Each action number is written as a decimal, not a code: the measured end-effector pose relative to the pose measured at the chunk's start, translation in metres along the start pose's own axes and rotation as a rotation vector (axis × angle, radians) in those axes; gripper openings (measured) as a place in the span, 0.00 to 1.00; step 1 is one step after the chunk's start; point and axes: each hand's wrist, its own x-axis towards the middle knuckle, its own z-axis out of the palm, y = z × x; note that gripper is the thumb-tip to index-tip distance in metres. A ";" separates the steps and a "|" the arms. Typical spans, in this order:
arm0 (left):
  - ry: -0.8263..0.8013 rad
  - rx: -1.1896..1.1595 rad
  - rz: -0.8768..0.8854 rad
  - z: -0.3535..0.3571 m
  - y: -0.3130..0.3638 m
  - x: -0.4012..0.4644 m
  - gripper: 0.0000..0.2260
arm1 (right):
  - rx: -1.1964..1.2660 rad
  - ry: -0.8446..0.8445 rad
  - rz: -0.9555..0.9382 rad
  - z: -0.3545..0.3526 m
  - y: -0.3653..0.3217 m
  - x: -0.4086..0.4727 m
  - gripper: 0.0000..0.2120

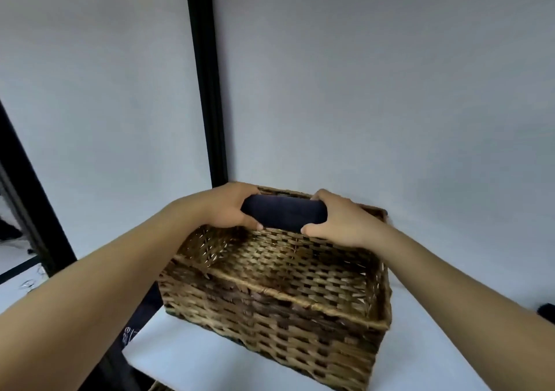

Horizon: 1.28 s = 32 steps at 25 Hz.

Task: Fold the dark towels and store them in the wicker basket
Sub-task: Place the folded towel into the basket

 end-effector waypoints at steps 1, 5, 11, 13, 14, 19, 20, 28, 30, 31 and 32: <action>-0.066 0.018 -0.027 0.002 -0.015 0.011 0.19 | -0.008 -0.035 0.029 0.009 0.000 0.018 0.21; -0.271 0.129 -0.149 0.013 -0.051 0.053 0.33 | 0.101 -0.235 0.208 0.042 0.005 0.081 0.24; -0.471 0.439 -0.237 0.042 -0.073 0.094 0.39 | 0.051 -0.419 0.389 0.101 0.012 0.132 0.31; -0.458 0.662 -0.106 0.054 -0.072 0.097 0.28 | -0.135 -0.456 0.340 0.115 0.013 0.138 0.30; -0.433 0.742 -0.046 0.059 -0.071 0.099 0.20 | -0.269 -0.462 0.306 0.120 0.014 0.140 0.32; -0.348 0.799 0.023 0.062 -0.074 0.102 0.11 | -0.714 -0.342 0.109 0.142 0.016 0.142 0.27; -0.359 0.791 0.031 0.064 -0.076 0.104 0.14 | -0.790 -0.318 0.090 0.144 0.015 0.142 0.26; -0.311 0.889 0.092 0.075 -0.083 0.108 0.18 | -1.007 -0.190 -0.020 0.144 0.011 0.142 0.35; -0.286 0.870 0.108 0.072 -0.085 0.108 0.18 | -1.029 -0.201 -0.059 0.139 0.010 0.143 0.37; -0.290 0.862 0.101 0.072 -0.087 0.108 0.17 | -1.028 -0.205 -0.078 0.136 0.009 0.142 0.37; -0.310 0.861 0.090 0.072 -0.088 0.108 0.18 | -1.027 -0.204 -0.095 0.132 0.008 0.141 0.37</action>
